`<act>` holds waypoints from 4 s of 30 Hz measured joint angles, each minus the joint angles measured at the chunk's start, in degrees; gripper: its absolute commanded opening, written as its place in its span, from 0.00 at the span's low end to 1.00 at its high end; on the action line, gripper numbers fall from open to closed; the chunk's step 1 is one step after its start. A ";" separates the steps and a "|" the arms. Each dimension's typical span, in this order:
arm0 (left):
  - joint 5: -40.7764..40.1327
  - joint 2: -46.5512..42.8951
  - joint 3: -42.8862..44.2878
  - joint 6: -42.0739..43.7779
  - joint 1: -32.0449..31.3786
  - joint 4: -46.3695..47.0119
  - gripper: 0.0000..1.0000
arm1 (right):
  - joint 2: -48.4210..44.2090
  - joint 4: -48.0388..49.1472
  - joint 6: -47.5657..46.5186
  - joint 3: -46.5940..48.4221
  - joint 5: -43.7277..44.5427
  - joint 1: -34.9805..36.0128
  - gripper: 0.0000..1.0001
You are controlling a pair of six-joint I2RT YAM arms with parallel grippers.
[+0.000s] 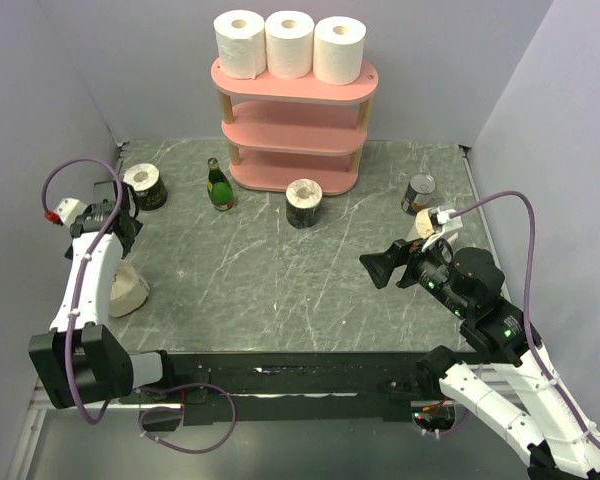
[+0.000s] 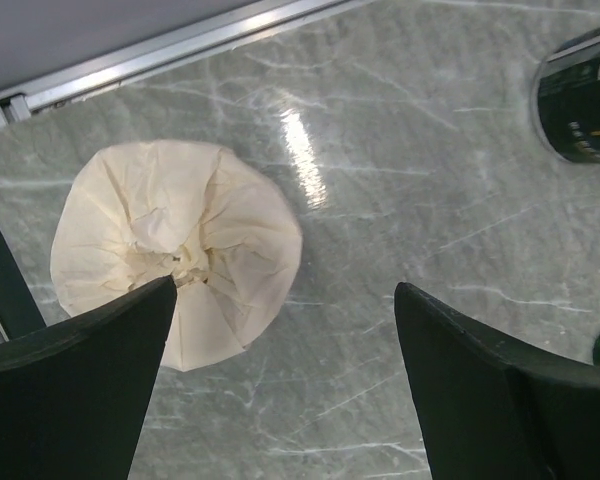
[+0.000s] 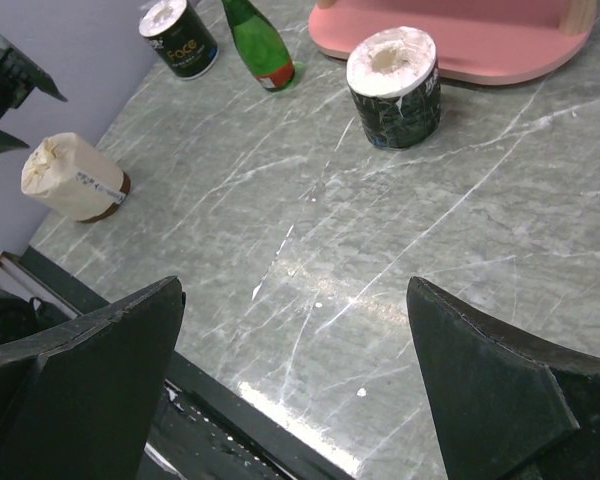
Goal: Place and organize the paper towels onto the shelf
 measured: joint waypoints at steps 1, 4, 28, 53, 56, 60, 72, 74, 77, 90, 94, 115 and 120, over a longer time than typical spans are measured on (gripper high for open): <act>0.33 -0.07 -0.63 -0.33 0.26 0.00 0.96 | 0.00 0.02 0.07 0.00 0.00 0.00 1.00; 0.70 0.00 -1.95 -1.29 0.63 -0.22 0.96 | -0.04 0.15 0.15 0.00 -0.02 0.00 0.99; -2.32 8.35 -6.45 -0.57 1.18 4.90 0.71 | -0.24 0.13 0.13 0.00 -0.20 0.00 1.00; 9.57 1.68 -3.85 14.67 -41.09 12.66 0.36 | -0.94 0.15 0.22 0.00 -0.13 0.00 0.99; 8.39 7.56 0.02 14.45 -46.40 12.28 0.42 | -1.01 0.13 0.37 0.00 -0.02 0.00 1.00; 7.15 13.11 4.59 14.21 -51.25 11.15 0.63 | -1.36 0.02 0.37 0.00 0.28 0.00 1.00; 4.70 6.54 9.90 12.79 -48.72 5.35 0.80 | -3.06 -0.63 0.33 0.00 1.25 0.00 1.00; 5.73 2.43 7.87 12.63 -45.99 7.28 0.81 | -3.08 -0.68 0.35 0.00 1.29 0.00 1.00; 8.35 -4.17 2.54 11.80 -40.11 9.03 0.82 | -3.06 -0.68 0.35 0.00 1.27 0.00 0.99; 18.71 -3.61 -10.78 11.61 -29.75 16.20 0.77 | -3.04 -0.76 0.33 0.00 1.29 0.00 1.00; 20.39 -2.62 -12.39 11.61 -29.05 19.02 0.76 | -2.86 -0.76 0.33 0.00 1.29 0.00 1.00; 26.05 0.85 -16.20 11.67 -27.56 25.07 0.44 | -1.62 -0.68 0.13 0.00 1.29 0.00 1.00; 27.30 -0.94 -11.50 12.02 -27.56 20.37 0.44 | -1.53 -0.46 0.15 -0.02 1.29 0.00 1.00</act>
